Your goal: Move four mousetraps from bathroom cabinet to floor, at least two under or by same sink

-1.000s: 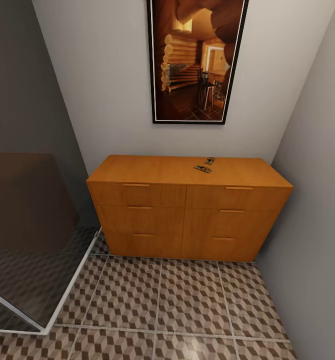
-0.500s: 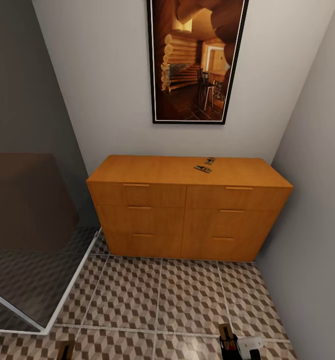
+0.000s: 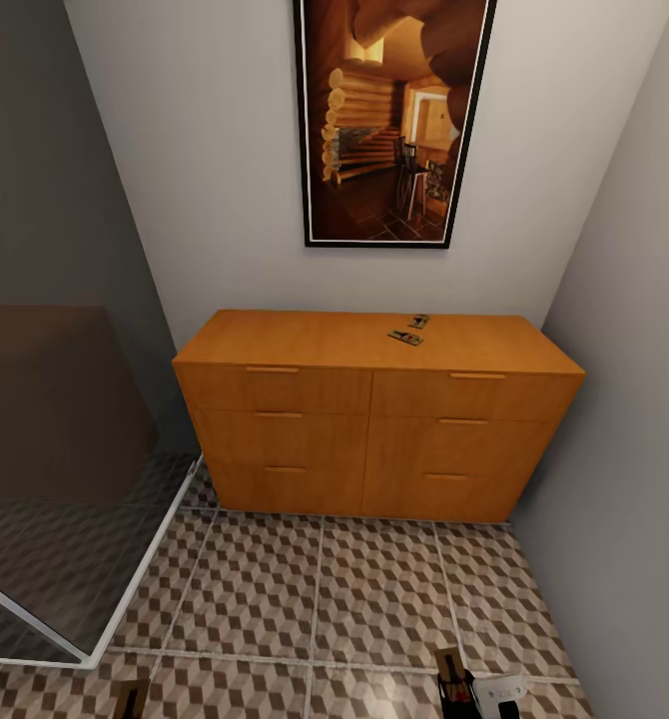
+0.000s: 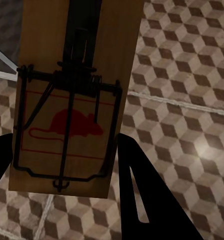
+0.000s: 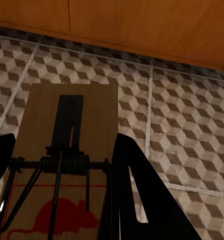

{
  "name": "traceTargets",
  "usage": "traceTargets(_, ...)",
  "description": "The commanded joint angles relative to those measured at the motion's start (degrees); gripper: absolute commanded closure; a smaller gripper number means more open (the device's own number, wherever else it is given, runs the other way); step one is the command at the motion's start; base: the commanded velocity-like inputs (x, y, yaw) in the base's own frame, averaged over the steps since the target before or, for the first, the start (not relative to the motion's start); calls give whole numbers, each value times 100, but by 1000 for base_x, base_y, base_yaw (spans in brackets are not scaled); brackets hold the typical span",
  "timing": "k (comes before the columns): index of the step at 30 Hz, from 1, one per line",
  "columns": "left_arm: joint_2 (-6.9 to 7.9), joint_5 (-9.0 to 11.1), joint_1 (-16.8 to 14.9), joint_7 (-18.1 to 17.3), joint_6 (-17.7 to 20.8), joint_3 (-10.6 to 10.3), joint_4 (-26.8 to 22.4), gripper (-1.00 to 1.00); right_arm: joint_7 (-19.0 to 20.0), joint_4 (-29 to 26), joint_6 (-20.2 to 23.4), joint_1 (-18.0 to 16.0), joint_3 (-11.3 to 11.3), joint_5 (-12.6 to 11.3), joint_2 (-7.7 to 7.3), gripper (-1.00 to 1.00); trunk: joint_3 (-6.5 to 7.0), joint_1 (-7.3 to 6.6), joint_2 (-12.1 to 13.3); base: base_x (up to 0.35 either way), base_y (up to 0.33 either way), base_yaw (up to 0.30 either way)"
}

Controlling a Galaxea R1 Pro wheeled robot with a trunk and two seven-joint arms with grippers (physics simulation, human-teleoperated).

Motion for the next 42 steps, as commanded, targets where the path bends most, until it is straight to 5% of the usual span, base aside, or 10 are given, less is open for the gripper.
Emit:
traceTargets(1,2,-23,-1,81,-2,-48,-8,100,-30,5,-14,-3,-16,45,3,100,-5,0,-2,0,0,0)
traceTargets(16,-7,-29,0,81,-2,-48,-3,100,-30,5,-13,-3,-16,45,3,100,-5,0,-2,0,0,27)
traceTargets(42,-16,-41,0,81,6,-48,0,100,-30,93,-6,-3,-23,45,-6,100,-5,0,-2,0,0,199)
